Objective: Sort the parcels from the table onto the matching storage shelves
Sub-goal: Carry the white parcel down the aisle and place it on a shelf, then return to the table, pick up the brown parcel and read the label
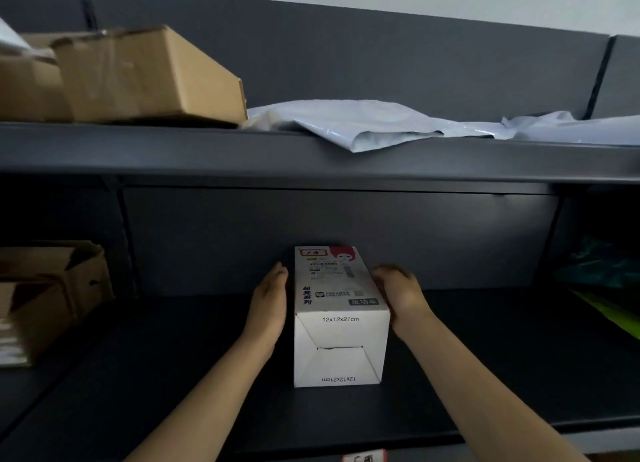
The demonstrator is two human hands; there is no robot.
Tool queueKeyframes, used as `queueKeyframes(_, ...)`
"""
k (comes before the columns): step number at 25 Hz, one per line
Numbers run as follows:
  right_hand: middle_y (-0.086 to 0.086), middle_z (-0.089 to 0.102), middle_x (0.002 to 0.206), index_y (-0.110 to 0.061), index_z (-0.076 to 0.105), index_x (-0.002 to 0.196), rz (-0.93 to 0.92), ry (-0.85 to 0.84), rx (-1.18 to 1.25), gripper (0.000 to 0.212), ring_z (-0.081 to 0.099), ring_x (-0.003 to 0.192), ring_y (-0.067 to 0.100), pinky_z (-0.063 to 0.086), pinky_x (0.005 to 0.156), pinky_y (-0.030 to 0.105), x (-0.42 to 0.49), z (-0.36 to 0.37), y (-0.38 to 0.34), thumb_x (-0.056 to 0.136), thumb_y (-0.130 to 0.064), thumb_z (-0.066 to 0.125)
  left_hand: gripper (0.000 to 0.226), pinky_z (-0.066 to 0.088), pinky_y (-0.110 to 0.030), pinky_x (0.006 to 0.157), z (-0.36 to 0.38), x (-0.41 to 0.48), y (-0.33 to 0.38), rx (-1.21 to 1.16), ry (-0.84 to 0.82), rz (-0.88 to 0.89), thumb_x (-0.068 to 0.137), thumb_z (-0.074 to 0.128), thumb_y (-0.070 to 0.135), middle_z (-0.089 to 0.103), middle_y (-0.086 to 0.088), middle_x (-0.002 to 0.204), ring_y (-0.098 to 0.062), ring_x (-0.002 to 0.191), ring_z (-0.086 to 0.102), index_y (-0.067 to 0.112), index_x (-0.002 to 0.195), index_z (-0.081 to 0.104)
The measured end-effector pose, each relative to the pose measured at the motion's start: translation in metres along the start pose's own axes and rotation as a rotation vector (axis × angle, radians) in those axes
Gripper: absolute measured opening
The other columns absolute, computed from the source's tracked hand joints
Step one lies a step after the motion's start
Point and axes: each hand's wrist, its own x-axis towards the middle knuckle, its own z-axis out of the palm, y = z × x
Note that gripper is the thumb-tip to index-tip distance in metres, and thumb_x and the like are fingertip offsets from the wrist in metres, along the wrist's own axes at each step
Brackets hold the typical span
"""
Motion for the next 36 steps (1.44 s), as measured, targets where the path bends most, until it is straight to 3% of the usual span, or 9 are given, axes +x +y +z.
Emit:
queueKeyframes(2, 0.012, 0.064, 0.110, -0.013, 0.060, 0.112, -0.059, 0.051, -0.011, 0.022, 0.062, 0.101, 0.029, 0.052, 0.086, 0.044, -0.009, -0.007, 0.001, 0.092, -0.014, 0.049, 0.045, 0.038, -0.045, 0.106, -0.007, -0.007, 0.001, -0.073, 0.071, -0.017, 0.092, 0.040, 0.044, 0.048, -0.005, 0.140, -0.023, 0.123, 0.049, 0.028, 0.135, 0.043)
queueKeyframes(4, 0.005, 0.062, 0.115, -0.015, 0.058, 0.120, -0.189, 0.066, -0.018, 0.029, 0.058, 0.112, 0.025, 0.046, 0.099, 0.044, -0.027, -0.012, 0.000, 0.093, -0.013, 0.049, 0.041, 0.041, -0.045, 0.103, -0.012, -0.021, 0.005, -0.088, 0.084, 0.058, 0.094, 0.040, 0.039, 0.050, -0.006, 0.135, -0.022, 0.117, 0.051, 0.028, 0.133, 0.045)
queueKeyframes(6, -0.005, 0.062, 0.107, -0.011, 0.058, 0.120, -0.366, 0.042, -0.064, 0.029, 0.061, 0.103, 0.009, 0.050, 0.090, 0.027, -0.053, -0.015, -0.003, 0.094, -0.008, 0.047, 0.038, 0.040, -0.043, 0.103, -0.012, -0.041, 0.012, -0.043, 0.091, 0.182, 0.096, 0.038, 0.032, 0.050, -0.006, 0.134, -0.019, 0.115, 0.051, 0.027, 0.132, 0.045)
queueKeyframes(8, -0.011, 0.061, 0.098, -0.010, 0.059, 0.117, -0.505, 0.004, -0.097, 0.026, 0.063, 0.083, -0.009, 0.049, 0.068, 0.009, -0.076, -0.017, -0.003, 0.095, -0.005, 0.045, 0.038, 0.037, -0.042, 0.107, -0.013, -0.060, 0.014, 0.008, 0.078, 0.303, 0.096, 0.038, 0.028, 0.048, -0.006, 0.137, -0.018, 0.122, 0.048, 0.024, 0.134, 0.044)
queueKeyframes(14, -0.017, 0.060, 0.097, -0.014, 0.058, 0.114, -0.667, -0.058, -0.102, 0.024, 0.057, 0.078, -0.025, 0.043, 0.063, -0.001, -0.149, -0.029, -0.001, 0.095, -0.004, 0.047, 0.042, 0.035, -0.030, 0.107, -0.031, -0.128, 0.031, 0.108, 0.009, 0.507, 0.096, 0.038, 0.032, 0.047, 0.005, 0.132, -0.011, 0.126, 0.043, 0.026, 0.137, 0.040)
queueKeyframes(18, -0.021, 0.059, 0.104, -0.020, 0.057, 0.121, -0.704, -0.016, -0.155, 0.027, 0.058, 0.093, -0.013, 0.043, 0.067, -0.001, -0.208, -0.033, 0.004, 0.096, -0.011, 0.048, 0.041, 0.036, -0.030, 0.105, -0.052, -0.185, 0.042, 0.122, 0.000, 0.580, 0.096, 0.038, 0.032, 0.048, 0.003, 0.134, -0.010, 0.124, 0.045, 0.025, 0.136, 0.040)
queueKeyframes(22, -0.014, 0.060, 0.112, -0.022, 0.055, 0.122, -0.725, 0.022, -0.148, 0.028, 0.056, 0.105, -0.001, 0.043, 0.075, 0.010, -0.291, -0.032, 0.020, 0.096, -0.013, 0.049, 0.040, 0.036, -0.034, 0.107, -0.095, -0.260, 0.043, 0.108, -0.021, 0.592, 0.097, 0.037, 0.029, 0.050, 0.000, 0.135, -0.011, 0.123, 0.046, 0.022, 0.136, 0.042)
queueKeyframes(29, -0.004, 0.063, 0.119, -0.018, 0.056, 0.123, -0.744, 0.073, -0.140, 0.029, 0.058, 0.107, 0.005, 0.044, 0.076, 0.011, -0.399, -0.035, 0.027, 0.095, -0.013, 0.051, 0.045, 0.037, -0.037, 0.107, -0.138, -0.360, 0.060, 0.123, -0.067, 0.606, 0.094, 0.036, 0.036, 0.052, -0.002, 0.133, -0.012, 0.123, 0.048, 0.021, 0.136, 0.041)
queueKeyframes(36, -0.002, 0.065, 0.114, -0.015, 0.058, 0.121, -0.751, 0.156, -0.136, 0.028, 0.060, 0.104, 0.007, 0.044, 0.076, 0.012, -0.447, -0.092, 0.012, 0.094, -0.012, 0.053, 0.048, 0.039, -0.035, 0.105, -0.101, -0.413, 0.080, 0.074, -0.106, 0.652, 0.091, 0.034, 0.039, 0.052, -0.003, 0.133, -0.013, 0.122, 0.048, 0.022, 0.135, 0.042)
